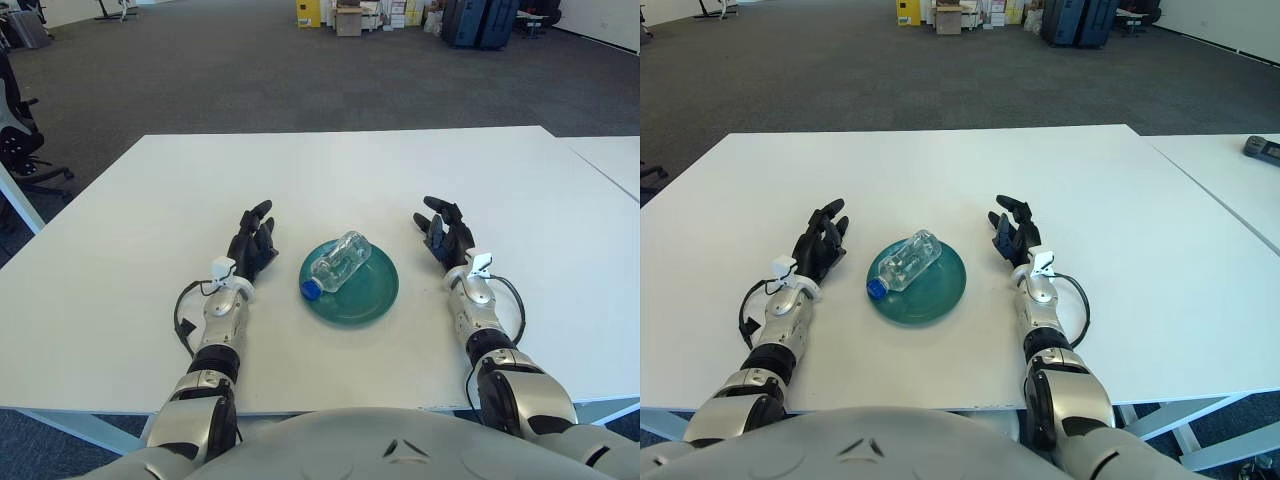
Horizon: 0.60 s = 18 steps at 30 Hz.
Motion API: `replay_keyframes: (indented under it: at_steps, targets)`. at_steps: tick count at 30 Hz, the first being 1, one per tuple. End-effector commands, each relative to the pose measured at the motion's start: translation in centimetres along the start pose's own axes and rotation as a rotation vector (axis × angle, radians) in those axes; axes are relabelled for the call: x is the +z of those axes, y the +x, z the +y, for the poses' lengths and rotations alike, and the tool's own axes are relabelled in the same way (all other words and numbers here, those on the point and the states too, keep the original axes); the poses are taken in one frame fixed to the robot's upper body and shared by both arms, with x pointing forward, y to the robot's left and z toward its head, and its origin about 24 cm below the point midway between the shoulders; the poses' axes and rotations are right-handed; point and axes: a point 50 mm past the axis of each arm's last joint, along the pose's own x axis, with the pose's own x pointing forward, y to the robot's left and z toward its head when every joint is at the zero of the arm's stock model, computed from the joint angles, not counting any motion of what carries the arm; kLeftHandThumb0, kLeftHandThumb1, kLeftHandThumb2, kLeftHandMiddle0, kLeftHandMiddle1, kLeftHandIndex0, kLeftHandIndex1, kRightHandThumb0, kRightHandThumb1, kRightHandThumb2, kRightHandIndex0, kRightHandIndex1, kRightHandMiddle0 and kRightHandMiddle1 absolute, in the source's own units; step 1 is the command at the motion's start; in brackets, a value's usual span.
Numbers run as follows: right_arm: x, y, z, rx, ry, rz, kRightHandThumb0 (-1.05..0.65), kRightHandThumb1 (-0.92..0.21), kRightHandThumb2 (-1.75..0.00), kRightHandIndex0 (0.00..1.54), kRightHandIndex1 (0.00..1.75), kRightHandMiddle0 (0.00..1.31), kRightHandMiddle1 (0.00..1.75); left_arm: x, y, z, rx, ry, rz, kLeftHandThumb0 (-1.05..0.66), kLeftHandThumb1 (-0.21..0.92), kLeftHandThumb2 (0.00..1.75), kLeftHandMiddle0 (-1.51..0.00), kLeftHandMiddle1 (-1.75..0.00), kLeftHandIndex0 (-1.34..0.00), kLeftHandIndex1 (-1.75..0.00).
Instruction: Put the bottle into the plate.
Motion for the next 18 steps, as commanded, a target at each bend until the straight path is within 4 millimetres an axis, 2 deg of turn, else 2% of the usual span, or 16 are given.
replay_keyframes:
  at_steps: [1,18]
  targets:
    - [-2.88,-2.00,0.22,-0.016,0.019,0.136,-0.72,-0.92,-0.88,0.49,0.02,0.00,0.93,-2.07,-1.41,0.64,0.023,-0.017,0.117,-0.82,0.92,0.94,-0.26,-0.03,0.00,-0.58]
    - [-3.00,-1.94,0.20,-0.018,0.026,0.151,-0.73,-0.92,-0.88,0.51,0.03,0.00,0.93,-1.84,-1.01,0.64,0.016,-0.009,0.114,-0.82,0.92,0.95,-0.27,-0.02,0.00,-0.57]
